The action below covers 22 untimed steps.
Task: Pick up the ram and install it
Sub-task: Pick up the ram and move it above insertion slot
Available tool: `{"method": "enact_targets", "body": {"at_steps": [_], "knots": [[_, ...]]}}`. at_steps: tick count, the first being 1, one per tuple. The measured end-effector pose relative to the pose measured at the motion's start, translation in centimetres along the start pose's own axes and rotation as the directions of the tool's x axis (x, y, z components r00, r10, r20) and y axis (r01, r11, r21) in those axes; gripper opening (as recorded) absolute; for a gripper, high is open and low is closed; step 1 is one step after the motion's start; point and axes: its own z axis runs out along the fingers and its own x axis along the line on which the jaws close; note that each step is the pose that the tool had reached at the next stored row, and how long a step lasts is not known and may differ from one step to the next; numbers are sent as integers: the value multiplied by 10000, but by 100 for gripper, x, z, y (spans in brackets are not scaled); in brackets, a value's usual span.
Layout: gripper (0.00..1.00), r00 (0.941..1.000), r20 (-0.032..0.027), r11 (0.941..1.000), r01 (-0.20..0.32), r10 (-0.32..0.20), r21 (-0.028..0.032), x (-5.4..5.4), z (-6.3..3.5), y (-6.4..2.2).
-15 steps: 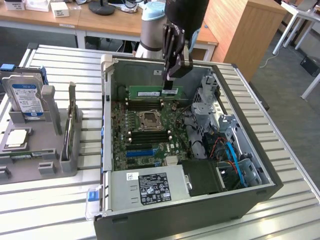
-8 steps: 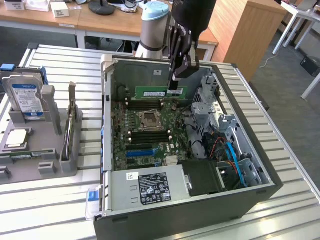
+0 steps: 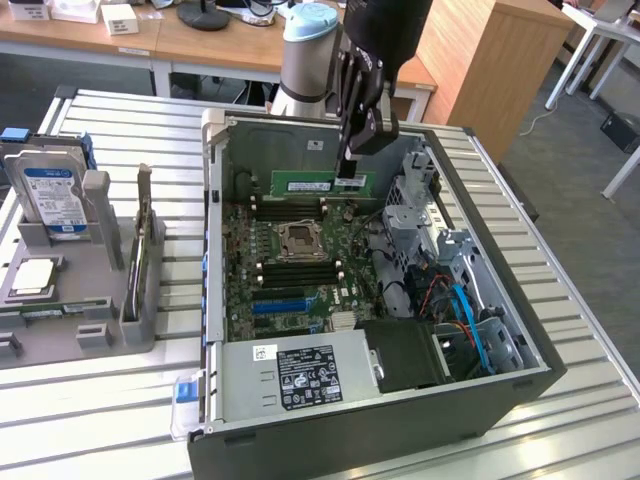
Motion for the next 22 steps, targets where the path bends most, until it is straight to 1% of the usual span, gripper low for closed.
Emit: {"method": "enact_targets", "body": {"at_steps": [9,16,22], "knots": [[12,9999,132,10000,-2,2,4,-134,28,-5],[12,9998,179,10000,-4,4,6,-266,55,-10],[12,9997,240,10000,-13,13,8,-353,76,-14]]}}
